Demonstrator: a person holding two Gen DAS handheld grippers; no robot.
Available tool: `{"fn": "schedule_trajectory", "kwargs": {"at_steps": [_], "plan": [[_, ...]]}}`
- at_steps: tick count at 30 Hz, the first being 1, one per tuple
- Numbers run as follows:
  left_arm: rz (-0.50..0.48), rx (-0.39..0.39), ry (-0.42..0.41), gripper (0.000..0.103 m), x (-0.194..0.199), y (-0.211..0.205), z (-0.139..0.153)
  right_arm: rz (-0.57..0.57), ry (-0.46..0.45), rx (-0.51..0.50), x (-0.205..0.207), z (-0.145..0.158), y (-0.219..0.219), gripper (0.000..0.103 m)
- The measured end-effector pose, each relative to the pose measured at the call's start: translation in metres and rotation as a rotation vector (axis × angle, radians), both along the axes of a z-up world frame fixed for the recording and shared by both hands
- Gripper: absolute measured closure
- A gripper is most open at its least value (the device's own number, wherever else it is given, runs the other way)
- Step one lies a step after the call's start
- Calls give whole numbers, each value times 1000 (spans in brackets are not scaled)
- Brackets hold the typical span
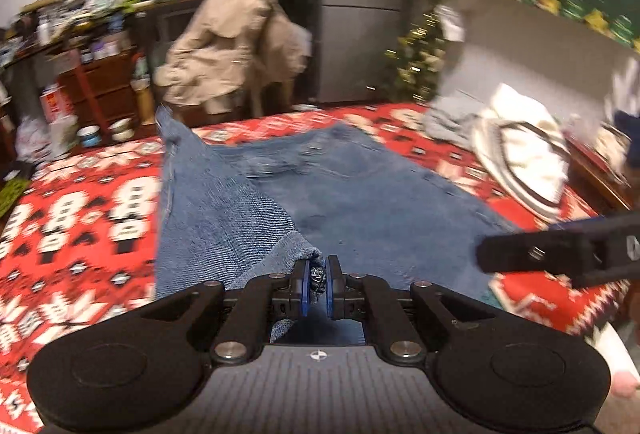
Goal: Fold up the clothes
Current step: 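Lift the side seam and fold it over toward the fly with the left gripper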
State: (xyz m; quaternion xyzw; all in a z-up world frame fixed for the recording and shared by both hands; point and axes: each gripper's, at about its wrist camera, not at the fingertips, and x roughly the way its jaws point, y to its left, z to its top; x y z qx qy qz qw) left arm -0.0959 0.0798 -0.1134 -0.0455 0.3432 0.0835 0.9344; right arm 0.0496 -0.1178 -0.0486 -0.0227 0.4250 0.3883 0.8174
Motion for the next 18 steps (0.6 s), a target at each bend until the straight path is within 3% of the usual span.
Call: {"fn": "schedule_trajectory", "kwargs": {"at_steps": [5, 7, 8, 9, 11, 18], "plan": [[-24, -89, 142, 94, 26, -2, -42, -71, 89, 37, 18, -14, -10, 1], [-19, -135, 154, 94, 24, 1, -47, -99, 146, 56, 25, -22, -11, 1], [-23, -155, 151, 89, 22, 3, -47, -103, 172, 63, 28, -26, -11, 1], [-39, -187, 150, 74, 20, 5, -48, -103, 191, 68, 31, -31, -10, 2], [-61, -259, 158, 59, 16, 8, -48, -88, 237, 78, 34, -39, -5, 5], [-63, -331, 131, 57, -4, 16, -35, 25, 360, 113, 37, -62, 33, 29]]}}
